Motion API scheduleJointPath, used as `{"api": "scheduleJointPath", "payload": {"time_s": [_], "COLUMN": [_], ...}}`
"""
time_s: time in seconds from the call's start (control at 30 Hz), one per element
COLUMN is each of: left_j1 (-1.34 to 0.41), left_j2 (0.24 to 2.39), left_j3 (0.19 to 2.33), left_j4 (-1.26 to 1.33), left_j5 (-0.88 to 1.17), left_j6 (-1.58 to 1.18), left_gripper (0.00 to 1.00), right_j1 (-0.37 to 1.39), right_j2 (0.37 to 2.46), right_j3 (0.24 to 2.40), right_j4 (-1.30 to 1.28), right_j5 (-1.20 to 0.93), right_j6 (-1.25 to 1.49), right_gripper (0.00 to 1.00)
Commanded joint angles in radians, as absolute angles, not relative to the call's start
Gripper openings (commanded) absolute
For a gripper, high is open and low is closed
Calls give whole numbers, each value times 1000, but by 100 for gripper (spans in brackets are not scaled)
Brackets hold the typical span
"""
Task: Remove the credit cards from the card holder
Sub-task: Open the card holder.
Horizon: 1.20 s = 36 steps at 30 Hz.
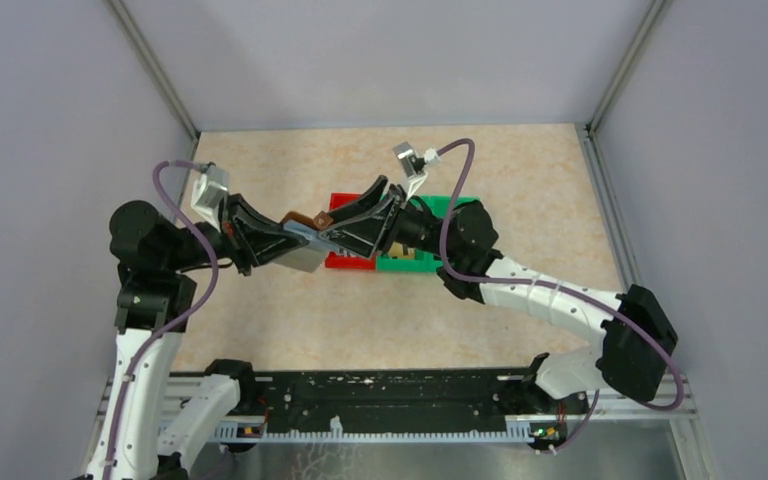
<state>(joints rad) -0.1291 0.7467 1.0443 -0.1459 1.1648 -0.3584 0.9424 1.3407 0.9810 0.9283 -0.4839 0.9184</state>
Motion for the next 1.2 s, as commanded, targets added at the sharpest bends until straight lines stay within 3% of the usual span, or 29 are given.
{"api": "scheduleJointPath", "payload": {"time_s": [0.0,0.5,0.7,0.97,1.17], "left_j1": [-133,-133,-134,-134,-133], "left_j2": [761,849,845,850,849], "left_j3": [1063,1094,1086,1083,1078], "left_j4": [-64,72,113,166,166], "left_j5": [1145,1199,1212,1247,1254], "left_j6": [-462,-834,-895,-973,-983], "left_gripper": [0,0,0,0,0], "right_j1": [938,937,938,942,970], "right_j2": [1274,1100,1090,1145,1222], "right_j3": [970,942,925,953,1031], "right_j4": [987,596,539,607,574], "right_j5": [-498,-562,-482,-481,-451], "right_j6": [909,418,273,252,233], "right_gripper": [49,77,84,84,72]}}
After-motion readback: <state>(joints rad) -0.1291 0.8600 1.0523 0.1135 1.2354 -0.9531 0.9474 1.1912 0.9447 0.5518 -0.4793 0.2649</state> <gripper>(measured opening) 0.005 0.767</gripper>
